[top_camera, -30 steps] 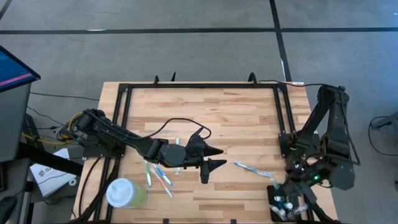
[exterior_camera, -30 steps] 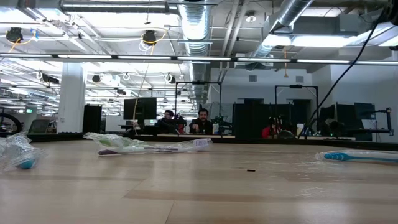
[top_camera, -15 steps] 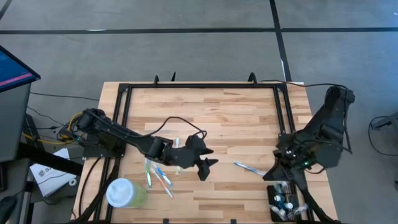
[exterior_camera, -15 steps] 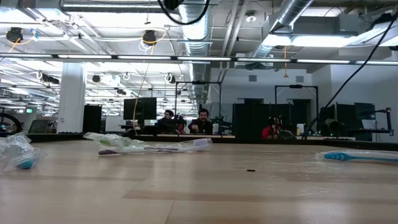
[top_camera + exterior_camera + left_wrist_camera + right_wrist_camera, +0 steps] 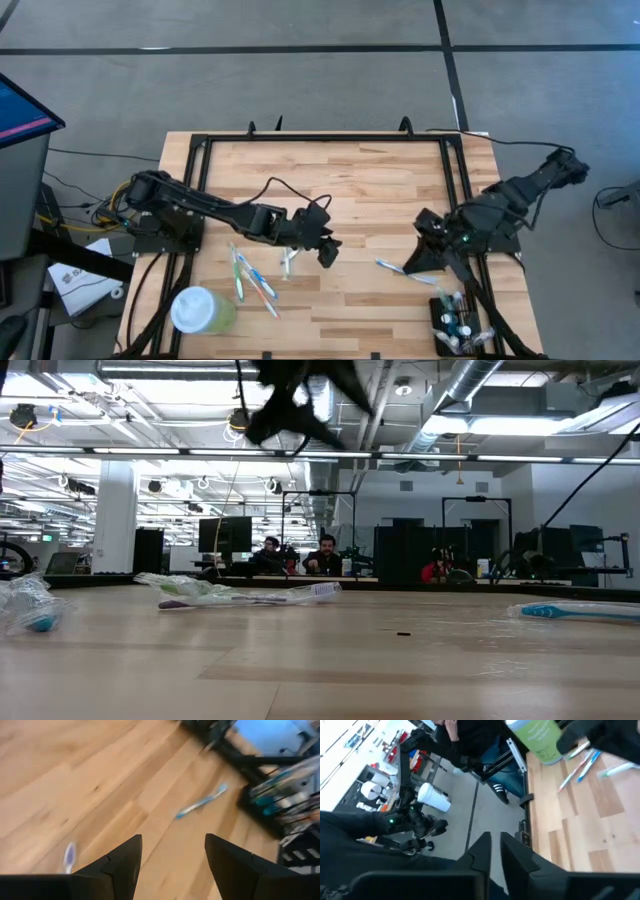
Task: Pick & Place toothbrushing station
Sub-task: Put the purple toothbrush into the black organizer
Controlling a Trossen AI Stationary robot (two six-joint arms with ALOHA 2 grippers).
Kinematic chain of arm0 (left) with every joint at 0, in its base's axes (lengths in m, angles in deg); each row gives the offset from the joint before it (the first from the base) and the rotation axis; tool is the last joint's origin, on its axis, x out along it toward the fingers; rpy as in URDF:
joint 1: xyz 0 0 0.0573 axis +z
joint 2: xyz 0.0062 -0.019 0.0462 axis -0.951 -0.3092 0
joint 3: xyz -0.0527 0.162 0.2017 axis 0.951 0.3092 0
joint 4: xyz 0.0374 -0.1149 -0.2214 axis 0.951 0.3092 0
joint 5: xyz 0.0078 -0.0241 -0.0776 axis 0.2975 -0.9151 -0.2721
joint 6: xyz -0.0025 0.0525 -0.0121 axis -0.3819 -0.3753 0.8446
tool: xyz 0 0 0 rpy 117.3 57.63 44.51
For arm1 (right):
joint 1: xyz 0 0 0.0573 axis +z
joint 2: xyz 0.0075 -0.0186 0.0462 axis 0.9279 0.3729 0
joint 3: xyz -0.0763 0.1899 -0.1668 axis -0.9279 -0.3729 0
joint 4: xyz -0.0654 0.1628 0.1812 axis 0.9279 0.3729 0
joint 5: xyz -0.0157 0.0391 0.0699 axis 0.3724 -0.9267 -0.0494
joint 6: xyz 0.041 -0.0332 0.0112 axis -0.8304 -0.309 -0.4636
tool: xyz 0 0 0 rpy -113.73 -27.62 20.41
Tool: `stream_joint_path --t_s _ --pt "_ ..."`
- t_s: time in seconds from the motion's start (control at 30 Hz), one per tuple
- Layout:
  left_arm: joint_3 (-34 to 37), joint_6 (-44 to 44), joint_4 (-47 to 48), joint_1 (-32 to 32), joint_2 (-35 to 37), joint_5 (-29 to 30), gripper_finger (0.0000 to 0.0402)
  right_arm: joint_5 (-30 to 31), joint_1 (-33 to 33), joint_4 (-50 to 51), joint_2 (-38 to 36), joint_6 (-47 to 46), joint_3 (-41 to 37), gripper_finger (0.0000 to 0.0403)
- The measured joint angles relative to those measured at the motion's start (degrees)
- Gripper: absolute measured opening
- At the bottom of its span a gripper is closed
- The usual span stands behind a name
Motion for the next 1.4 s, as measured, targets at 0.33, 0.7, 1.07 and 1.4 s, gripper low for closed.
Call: stream_joint_path --t_s 0.33,0.7,1.07,1.4 --pt "9.2 3.8 7.2 2.5 0.0 -6.1 0.0204 -1.2 -12.9 3.5 0.1 -0.9 0.0 0.014" --pt "18.3 -6.7 7.2 4.8 -0.1 -10.4 0.0185 -1.7 -20.7 1.8 6.4 -6.4 0.0 0.018" --pt "19.1 -20.1 2.6 5.3 -0.1 -9.4 0.0246 -8.1 -24.5 -4.8 16.1 -10.1 0.0 0.0182" --pt "19.1 -21.1 2.1 4.7 -0.1 -7.3 0.0259 -10.7 -26.8 -4.2 16.9 -12.5 0.0 0.0212"
